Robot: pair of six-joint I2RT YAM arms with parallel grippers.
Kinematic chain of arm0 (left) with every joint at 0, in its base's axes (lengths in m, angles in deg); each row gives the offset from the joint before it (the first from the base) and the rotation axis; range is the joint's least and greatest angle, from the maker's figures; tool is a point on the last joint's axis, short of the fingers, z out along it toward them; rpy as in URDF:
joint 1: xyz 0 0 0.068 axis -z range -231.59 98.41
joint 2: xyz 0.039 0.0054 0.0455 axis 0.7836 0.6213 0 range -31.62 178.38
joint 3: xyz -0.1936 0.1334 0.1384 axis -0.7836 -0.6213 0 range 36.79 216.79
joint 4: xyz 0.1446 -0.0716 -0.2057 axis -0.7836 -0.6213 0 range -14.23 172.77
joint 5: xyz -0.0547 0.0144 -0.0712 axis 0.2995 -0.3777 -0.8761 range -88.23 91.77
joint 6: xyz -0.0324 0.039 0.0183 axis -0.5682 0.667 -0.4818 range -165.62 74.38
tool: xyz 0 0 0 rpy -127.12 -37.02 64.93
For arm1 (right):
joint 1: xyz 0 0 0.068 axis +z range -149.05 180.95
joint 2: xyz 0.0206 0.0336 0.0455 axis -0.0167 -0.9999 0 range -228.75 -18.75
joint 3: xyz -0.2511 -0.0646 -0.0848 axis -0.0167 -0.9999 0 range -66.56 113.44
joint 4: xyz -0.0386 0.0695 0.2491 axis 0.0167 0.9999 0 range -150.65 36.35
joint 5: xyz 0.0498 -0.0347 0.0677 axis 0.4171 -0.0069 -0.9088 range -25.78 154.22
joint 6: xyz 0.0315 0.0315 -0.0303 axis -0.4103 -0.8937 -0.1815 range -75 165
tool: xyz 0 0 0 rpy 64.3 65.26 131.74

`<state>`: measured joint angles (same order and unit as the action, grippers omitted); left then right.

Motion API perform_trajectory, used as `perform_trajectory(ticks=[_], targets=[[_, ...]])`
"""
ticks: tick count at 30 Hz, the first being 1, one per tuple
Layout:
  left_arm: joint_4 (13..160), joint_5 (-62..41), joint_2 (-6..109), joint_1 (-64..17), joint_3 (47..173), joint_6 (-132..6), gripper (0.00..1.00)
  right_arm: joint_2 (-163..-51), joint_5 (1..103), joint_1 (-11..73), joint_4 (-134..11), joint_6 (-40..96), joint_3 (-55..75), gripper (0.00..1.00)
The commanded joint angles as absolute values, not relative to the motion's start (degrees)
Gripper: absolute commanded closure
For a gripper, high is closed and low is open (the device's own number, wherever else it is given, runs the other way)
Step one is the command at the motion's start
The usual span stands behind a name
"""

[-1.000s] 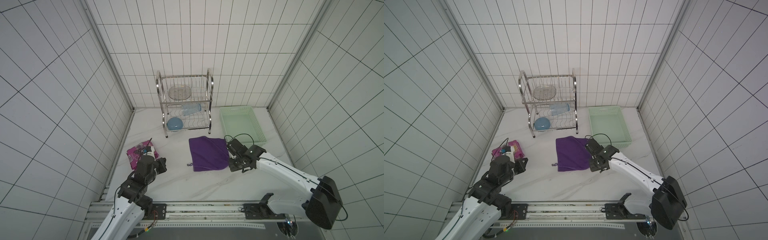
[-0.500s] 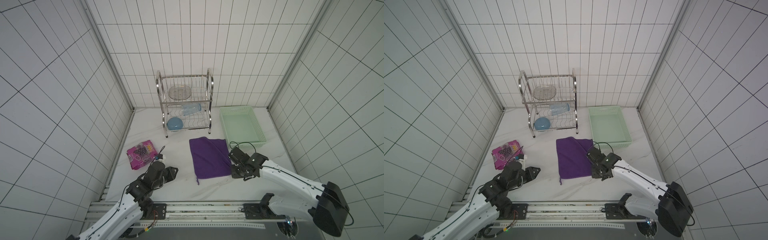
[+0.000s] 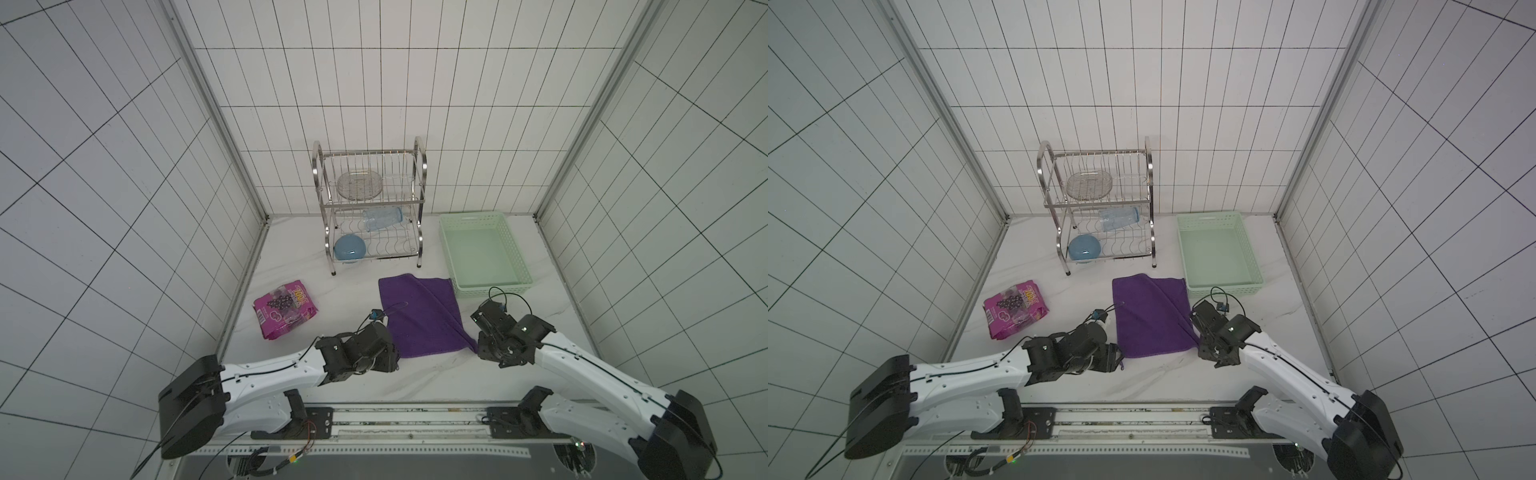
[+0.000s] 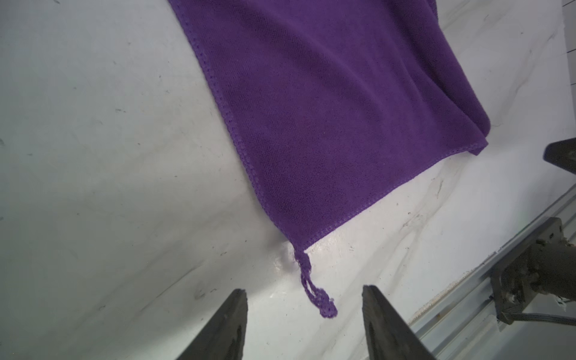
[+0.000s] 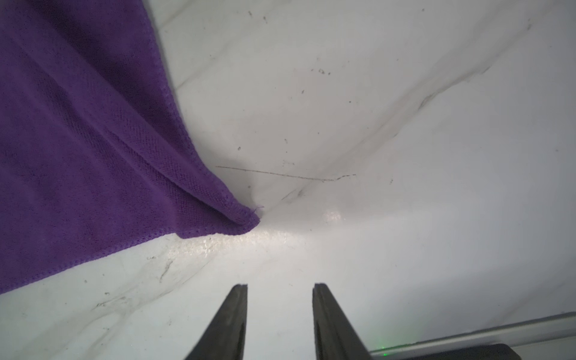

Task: Fold the square dishcloth
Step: Fold the cleaning item at the center of the board.

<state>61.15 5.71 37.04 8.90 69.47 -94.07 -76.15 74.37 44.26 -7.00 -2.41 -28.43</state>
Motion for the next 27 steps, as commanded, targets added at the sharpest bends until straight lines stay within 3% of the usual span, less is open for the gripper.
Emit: perform_trajectory(ticks=[1,7,17,27], targets=[[61.23,9.54,40.57,10.03,72.31,-95.69,0.39,-73.66,75.51,43.11,-6.6,-3.34,-28.64,0.59],[63.65,8.0,45.79,10.99,73.53,-97.36,0.44,-70.94,76.2,42.91,-6.61,-2.64,-28.59,0.57],[61.14,11.21,48.02,11.63,72.63,-101.49,0.99,-72.76,74.02,41.83,-10.03,-1.01,-28.55,0.55],[50.7,14.0,35.16,10.5,66.31,-106.07,1.0,-77.57,69.94,40.84,-14.02,0.48,-29.47,0.57]])
